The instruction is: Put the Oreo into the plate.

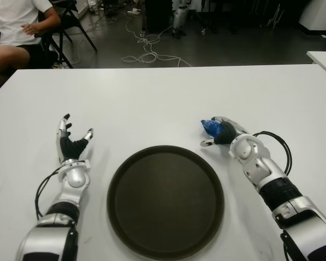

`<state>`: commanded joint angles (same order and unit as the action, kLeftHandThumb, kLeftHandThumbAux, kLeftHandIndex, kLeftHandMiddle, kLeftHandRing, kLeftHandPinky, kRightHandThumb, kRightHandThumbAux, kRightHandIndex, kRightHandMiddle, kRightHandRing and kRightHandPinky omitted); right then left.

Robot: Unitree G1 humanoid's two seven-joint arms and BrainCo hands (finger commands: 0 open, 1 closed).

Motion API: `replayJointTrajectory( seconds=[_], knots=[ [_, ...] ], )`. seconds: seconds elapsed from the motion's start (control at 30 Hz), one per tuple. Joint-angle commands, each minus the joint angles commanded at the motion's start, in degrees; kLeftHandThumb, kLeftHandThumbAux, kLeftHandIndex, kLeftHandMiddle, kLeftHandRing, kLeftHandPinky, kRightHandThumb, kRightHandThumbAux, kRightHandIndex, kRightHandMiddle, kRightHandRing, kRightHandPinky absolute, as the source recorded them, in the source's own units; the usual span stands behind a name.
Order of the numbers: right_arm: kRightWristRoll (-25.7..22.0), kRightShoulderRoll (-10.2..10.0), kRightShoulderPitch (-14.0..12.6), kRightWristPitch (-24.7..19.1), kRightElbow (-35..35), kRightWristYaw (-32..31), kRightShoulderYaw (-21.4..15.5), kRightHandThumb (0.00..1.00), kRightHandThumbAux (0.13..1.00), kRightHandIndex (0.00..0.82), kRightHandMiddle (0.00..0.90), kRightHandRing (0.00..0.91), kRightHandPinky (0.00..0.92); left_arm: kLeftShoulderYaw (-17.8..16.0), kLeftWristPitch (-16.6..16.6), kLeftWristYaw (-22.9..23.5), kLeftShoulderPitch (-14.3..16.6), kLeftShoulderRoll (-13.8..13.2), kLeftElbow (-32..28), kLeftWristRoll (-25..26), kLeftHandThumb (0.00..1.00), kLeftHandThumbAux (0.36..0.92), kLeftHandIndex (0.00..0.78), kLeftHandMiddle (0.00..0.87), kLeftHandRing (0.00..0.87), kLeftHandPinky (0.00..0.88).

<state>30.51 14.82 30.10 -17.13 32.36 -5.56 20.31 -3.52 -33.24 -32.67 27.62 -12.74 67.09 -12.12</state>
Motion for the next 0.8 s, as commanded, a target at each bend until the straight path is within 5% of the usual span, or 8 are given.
replayJointTrajectory(
  seconds=[0.8],
  knots=[
    [1.55,0.0,0.87,-3.02,0.46,0.67,0.49,0.0,0.687,0.005,0.02,0.01,0.0,0.36,-0.11,-0.55,-0.07,-0.21,-0.05,-0.58,0.193,0.784,0.107,0.096,0.113,0.156]
  ],
)
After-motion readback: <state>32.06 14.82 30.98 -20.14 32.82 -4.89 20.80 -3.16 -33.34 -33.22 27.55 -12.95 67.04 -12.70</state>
